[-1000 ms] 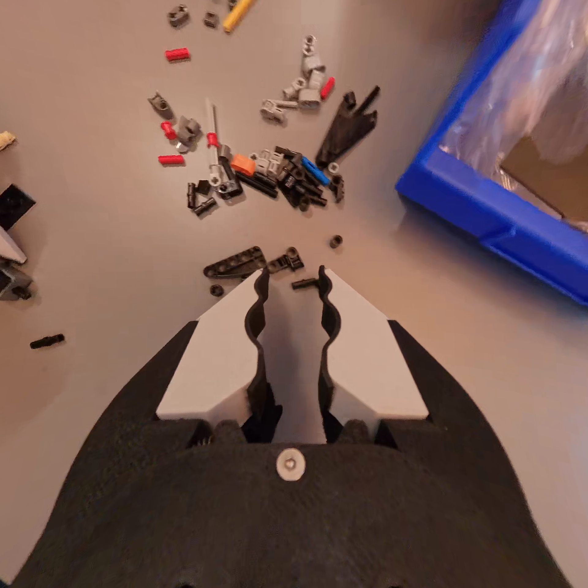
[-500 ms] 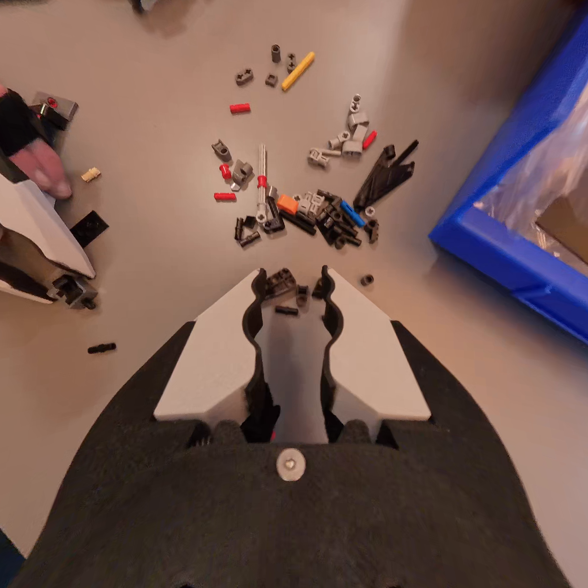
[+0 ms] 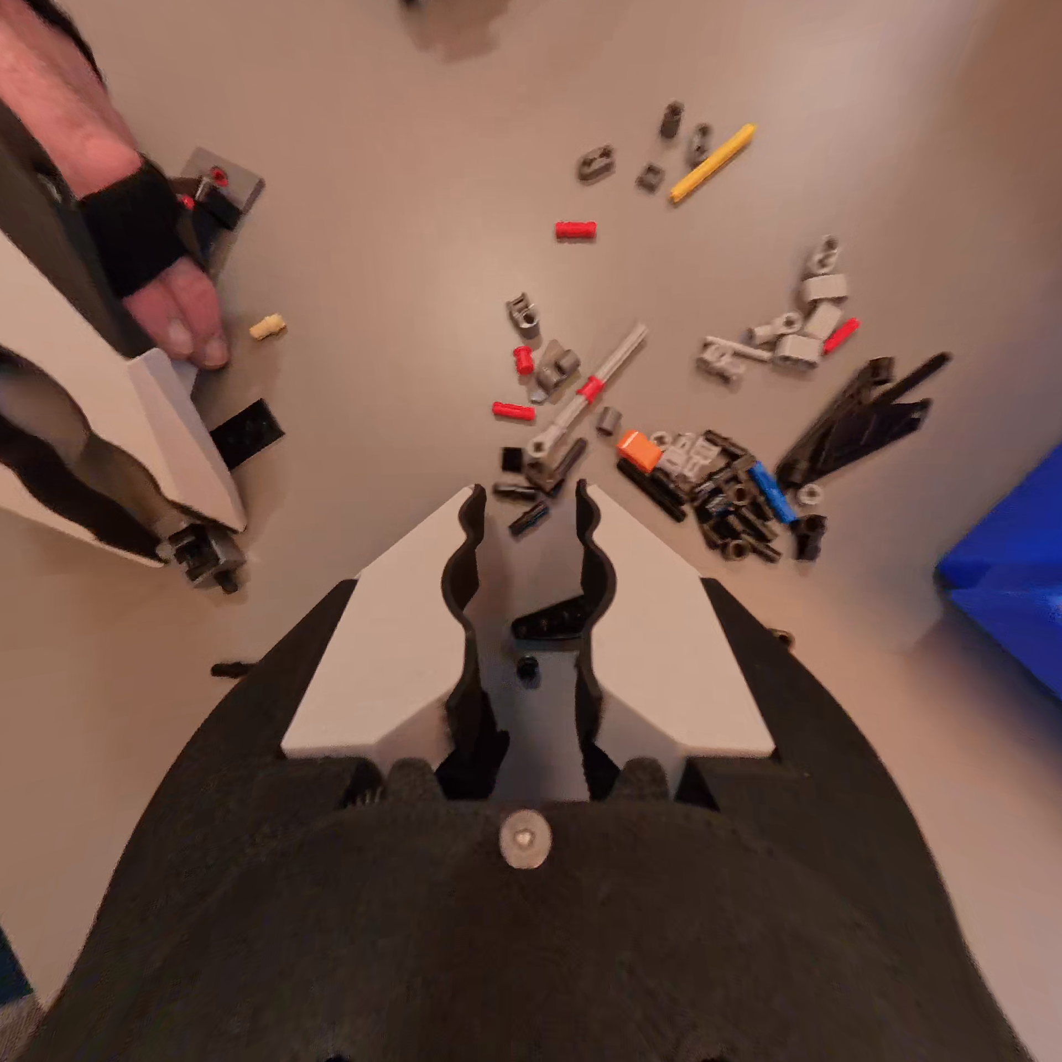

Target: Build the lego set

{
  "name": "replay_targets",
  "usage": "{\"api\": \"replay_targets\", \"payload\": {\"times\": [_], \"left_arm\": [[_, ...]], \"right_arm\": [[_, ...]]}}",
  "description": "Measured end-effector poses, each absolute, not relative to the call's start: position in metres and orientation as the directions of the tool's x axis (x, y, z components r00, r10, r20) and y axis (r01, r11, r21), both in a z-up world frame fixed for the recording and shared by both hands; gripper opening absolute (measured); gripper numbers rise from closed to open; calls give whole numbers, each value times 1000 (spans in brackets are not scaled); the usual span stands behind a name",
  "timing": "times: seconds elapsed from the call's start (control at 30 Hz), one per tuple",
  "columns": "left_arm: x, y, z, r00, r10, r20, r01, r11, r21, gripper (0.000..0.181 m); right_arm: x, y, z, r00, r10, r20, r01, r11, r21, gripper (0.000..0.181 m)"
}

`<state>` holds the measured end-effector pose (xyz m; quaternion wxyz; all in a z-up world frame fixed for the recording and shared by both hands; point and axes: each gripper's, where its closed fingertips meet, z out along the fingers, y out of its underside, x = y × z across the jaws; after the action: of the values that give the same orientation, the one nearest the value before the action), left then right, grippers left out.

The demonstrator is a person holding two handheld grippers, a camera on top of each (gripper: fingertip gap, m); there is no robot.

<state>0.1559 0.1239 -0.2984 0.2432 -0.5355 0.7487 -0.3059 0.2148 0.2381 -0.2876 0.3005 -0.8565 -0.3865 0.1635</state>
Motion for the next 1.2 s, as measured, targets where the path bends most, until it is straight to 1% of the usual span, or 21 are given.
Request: {"api": "replay_targets", "payload": {"times": [0.07,0.13,0.3,0.33,0.4,0.47,0.57,0.67,0.8,0.9,0.97,1.03,1.1,1.2], "left_arm": [[156,124,-298,-308,-951,-36,-653,239,-719,24],[156,124,-298,-308,-951,-36,-653,239,-719,24],[156,124,-298,-308,-951,-34,-654,237,-719,24],[156,124,-298,-307,-951,-33,-654,236,-719,24],[156,124,-298,-307,-951,-31,-655,234,-719,24],[156,124,-298,-307,-951,-32,-654,235,-719,24],[156,124,-298,-307,-951,-32,-654,235,-719,23],[156,124,-298,-306,-951,-32,-654,235,-719,24],[156,124,-298,-306,-952,-32,-655,234,-719,23],[157,124,-298,-306,-951,-32,-654,235,-719,23],[157,124,-298,-306,-952,-32,-655,234,-719,23],[157,124,-298,-306,-952,-32,-654,234,-719,23],[157,124,-298,-306,-952,-33,-654,235,-719,23],[157,124,-298,-306,-951,-36,-654,237,-719,23]], "right_arm": [[226,253,-276,701,713,-14,512,-518,-685,35],[234,265,-273,736,677,-15,476,-532,-700,48],[233,269,-292,725,688,-29,509,-564,-650,54],[227,263,-291,703,709,-53,517,-561,-647,45],[220,254,-287,675,733,-82,520,-552,-652,41],[226,256,-279,697,714,-68,492,-545,-679,43],[246,256,-269,740,670,-51,460,-560,-689,47],[263,252,-254,774,632,-27,425,-550,-719,44],[273,239,-245,796,604,-44,379,-554,-741,45],[273,232,-248,797,603,-29,390,-550,-739,44],[266,233,-251,786,617,-21,400,-535,-744,33],[258,236,-259,773,634,-18,428,-544,-722,35],[255,240,-264,765,644,6,458,-539,-707,32],[255,246,-267,771,637,10,466,-554,-690,34]]}}
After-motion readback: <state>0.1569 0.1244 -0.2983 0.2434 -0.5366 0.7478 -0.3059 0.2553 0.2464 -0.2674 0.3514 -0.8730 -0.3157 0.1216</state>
